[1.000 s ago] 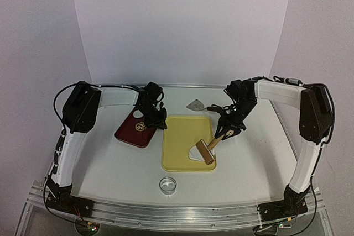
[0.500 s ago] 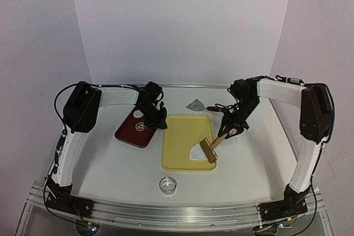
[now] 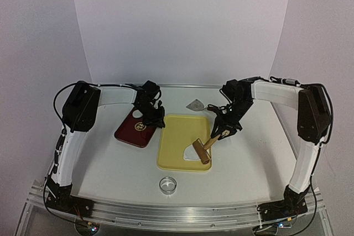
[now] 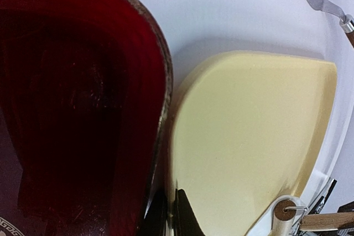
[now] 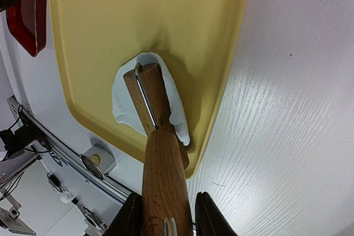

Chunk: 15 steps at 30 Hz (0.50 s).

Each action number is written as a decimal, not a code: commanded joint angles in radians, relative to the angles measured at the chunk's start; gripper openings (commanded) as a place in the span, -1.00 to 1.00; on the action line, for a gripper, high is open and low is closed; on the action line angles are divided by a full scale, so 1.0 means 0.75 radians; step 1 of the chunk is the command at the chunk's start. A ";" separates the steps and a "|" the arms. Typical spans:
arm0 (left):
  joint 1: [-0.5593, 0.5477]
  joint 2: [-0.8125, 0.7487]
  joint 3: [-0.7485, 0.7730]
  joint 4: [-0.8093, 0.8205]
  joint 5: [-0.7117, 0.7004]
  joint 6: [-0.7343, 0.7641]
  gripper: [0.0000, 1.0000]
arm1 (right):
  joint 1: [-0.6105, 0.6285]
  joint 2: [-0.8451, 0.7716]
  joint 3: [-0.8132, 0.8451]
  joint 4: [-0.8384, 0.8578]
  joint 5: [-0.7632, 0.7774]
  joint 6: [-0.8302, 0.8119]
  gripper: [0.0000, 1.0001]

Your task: Roll out the dumpling wrappers from the dough

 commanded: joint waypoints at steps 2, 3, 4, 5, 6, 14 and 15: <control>0.022 -0.012 -0.009 0.049 -0.063 0.024 -1.00 | 0.087 0.249 -0.098 0.031 0.470 0.010 -1.00; 0.020 -0.014 -0.014 0.051 -0.065 0.021 -1.00 | 0.092 0.253 -0.090 0.032 0.464 0.006 -1.00; 0.017 -0.015 -0.016 0.052 -0.067 0.018 -1.00 | 0.099 0.259 -0.080 0.032 0.456 0.004 -1.00; 0.014 -0.017 -0.017 0.054 -0.069 0.017 -1.00 | 0.107 0.262 -0.071 0.032 0.452 0.000 -1.00; 0.011 -0.017 -0.017 0.055 -0.071 0.015 -1.00 | 0.114 0.266 -0.061 0.032 0.449 -0.005 -1.00; -0.016 -0.021 -0.017 0.063 -0.088 -0.010 -1.00 | 0.151 0.254 -0.003 0.032 0.408 -0.041 -1.00; -0.020 -0.022 -0.016 0.063 -0.091 -0.012 -1.00 | 0.155 0.249 0.004 0.032 0.391 -0.048 -1.00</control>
